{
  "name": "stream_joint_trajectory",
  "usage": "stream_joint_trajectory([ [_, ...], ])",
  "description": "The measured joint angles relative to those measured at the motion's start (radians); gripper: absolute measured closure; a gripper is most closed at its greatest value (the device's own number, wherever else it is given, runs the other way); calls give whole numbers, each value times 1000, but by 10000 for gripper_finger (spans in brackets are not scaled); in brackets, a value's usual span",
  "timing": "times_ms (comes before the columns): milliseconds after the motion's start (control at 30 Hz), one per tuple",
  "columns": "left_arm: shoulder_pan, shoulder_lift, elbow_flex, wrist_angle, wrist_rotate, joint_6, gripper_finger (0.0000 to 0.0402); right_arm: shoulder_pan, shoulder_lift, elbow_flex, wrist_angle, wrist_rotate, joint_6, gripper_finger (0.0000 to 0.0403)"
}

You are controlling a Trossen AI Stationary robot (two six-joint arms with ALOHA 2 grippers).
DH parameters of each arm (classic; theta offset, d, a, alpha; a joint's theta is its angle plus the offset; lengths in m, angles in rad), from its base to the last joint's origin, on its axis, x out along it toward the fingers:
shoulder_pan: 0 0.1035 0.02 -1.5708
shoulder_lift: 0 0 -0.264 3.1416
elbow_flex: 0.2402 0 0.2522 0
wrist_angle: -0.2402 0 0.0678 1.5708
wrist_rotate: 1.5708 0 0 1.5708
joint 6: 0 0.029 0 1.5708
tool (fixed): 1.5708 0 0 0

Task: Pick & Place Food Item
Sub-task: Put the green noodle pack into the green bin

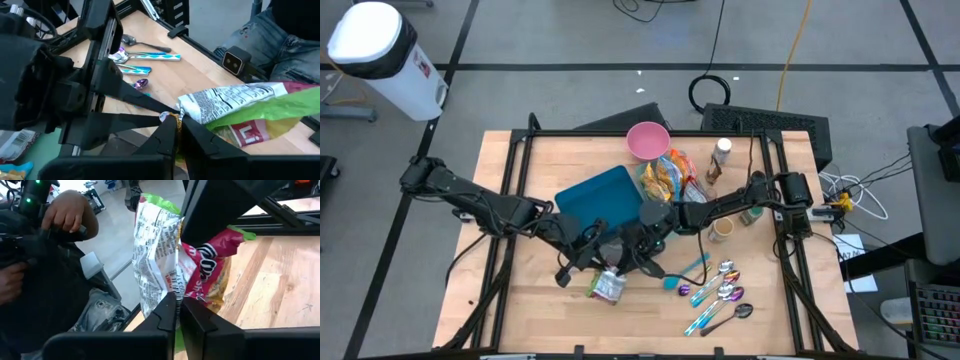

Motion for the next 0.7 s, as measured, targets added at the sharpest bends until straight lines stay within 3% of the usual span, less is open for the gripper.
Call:
stream_joint_trajectory([
  [167, -2, -2, -1, 81, -221, -180, 367, -2, -40, 0, -95, 4, 54, 400],
  [333, -1, -62, 2, 118, -477, -191, 319, -5, -139, -1, -350, 83, 48, 402],
  [533, 7, -106, 0, 126, -692, -136, 272, 7, -324, 0, -713, 417, 3, 403],
  [700, 25, -111, 1, 124, -730, -103, 256, -1, -464, 2, -942, 737, 94, 403],
])
